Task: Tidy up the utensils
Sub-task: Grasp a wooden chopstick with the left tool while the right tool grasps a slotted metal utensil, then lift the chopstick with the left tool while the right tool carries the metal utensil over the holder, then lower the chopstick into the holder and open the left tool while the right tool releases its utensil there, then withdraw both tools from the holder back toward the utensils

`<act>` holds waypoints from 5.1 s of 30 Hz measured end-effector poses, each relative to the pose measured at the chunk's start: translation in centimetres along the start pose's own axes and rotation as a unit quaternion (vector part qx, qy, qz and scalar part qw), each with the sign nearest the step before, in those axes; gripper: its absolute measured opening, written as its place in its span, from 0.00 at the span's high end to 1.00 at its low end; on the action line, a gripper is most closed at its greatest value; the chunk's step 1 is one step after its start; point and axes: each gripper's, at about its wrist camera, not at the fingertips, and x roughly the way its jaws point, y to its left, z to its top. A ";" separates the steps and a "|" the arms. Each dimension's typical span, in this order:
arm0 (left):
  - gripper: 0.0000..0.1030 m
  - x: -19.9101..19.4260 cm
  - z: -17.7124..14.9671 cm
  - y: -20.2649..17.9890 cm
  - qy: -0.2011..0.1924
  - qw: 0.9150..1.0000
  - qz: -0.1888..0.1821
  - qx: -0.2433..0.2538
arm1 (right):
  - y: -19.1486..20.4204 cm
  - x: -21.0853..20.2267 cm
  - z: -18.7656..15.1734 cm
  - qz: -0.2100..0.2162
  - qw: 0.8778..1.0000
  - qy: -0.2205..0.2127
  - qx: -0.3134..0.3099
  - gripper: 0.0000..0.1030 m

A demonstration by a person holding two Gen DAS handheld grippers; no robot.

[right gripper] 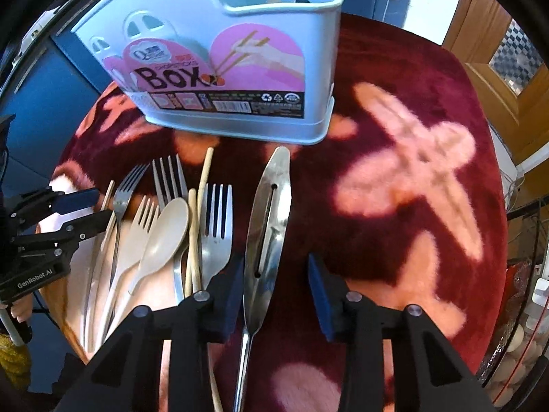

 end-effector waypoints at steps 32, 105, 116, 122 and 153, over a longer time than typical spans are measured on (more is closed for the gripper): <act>0.96 -9.0 -1.8 1.4 -0.177 0.980 -0.093 0.000 | 0.2 -9.0 -6.0 0.033 0.961 -0.255 0.106 0.92; 0.96 -9.5 12.5 1.6 -0.333 0.942 0.033 -0.034 | 0.9 -8.9 7.4 -0.049 0.858 -0.511 0.026 0.92; 0.90 -9.2 12.2 1.5 -0.312 0.949 0.025 -0.042 | 0.5 -9.1 6.5 -0.024 0.872 -0.487 0.033 0.76; 0.74 -10.1 11.6 1.4 -0.306 0.951 0.022 -0.040 | 0.7 -10.9 5.6 -0.002 0.867 -0.496 0.040 0.68; 0.61 -17.7 0.4 -1.0 -0.286 0.958 0.019 -0.032 | 4.4 -14.2 -5.5 0.031 0.922 -0.382 0.045 0.62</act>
